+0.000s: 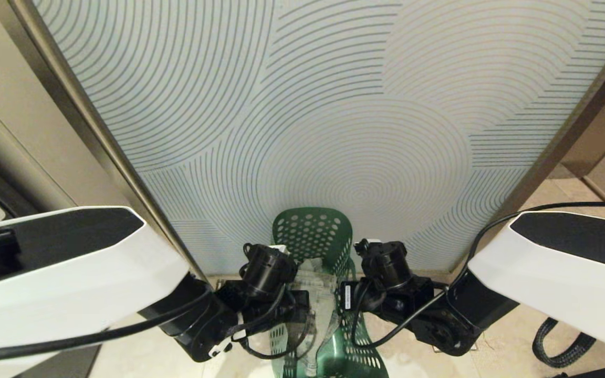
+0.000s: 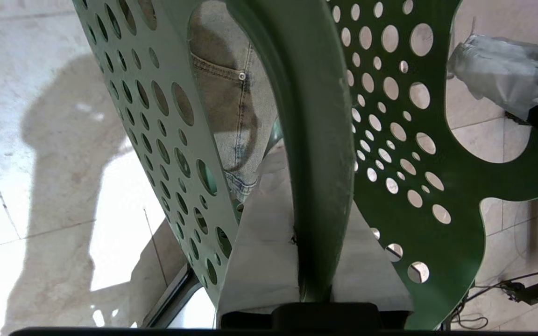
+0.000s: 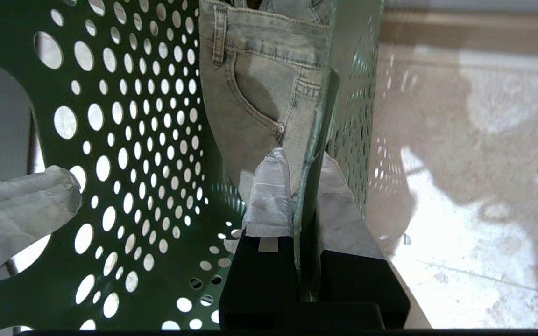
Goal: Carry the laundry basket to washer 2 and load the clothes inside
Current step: Pick up the clothes basket and put it beside the washing machine
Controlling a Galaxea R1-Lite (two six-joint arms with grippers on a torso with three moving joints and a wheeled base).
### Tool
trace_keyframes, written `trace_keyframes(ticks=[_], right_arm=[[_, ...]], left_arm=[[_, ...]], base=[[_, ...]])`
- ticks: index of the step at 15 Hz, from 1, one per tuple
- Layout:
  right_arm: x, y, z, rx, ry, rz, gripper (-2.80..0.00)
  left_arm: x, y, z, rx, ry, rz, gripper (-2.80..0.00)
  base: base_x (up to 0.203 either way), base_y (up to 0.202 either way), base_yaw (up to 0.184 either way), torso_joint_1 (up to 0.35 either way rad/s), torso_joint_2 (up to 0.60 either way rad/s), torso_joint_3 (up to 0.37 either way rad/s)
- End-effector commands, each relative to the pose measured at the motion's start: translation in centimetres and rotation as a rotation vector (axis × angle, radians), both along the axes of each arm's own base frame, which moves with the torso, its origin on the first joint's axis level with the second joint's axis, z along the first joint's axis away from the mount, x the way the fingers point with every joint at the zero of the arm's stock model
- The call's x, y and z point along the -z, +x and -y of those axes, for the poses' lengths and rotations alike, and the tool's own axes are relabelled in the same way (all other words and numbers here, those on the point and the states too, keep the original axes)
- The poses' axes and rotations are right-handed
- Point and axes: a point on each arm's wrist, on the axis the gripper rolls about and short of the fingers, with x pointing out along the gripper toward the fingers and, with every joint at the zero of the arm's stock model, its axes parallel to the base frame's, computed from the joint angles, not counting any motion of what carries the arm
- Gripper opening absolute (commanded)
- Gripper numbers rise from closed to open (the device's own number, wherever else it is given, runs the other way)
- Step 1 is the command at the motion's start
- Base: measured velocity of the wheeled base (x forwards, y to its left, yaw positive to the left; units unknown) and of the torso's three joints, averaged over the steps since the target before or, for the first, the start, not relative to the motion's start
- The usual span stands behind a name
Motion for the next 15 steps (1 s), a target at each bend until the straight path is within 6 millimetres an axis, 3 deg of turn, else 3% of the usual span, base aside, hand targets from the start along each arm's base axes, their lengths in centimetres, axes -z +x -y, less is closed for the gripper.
trace_keyframes(ticks=[1,15], right_arm=[[-0.4,0.0,0.0,0.001,0.009,0.01,-2.8],[-1.7,-0.9,-0.9,-0.026,0.027,0.038,-2.8]], left_arm=[[-0.4,-0.2,0.0,0.002,-0.009,0.008,-2.8],[-1.9,-1.3,-0.3,0.017,0.01,-0.014,-2.8]], base=[[0.0,0.0,0.0,0.002,0.0,0.209],[0.0,0.0,0.0,0.0,0.0,0.203]])
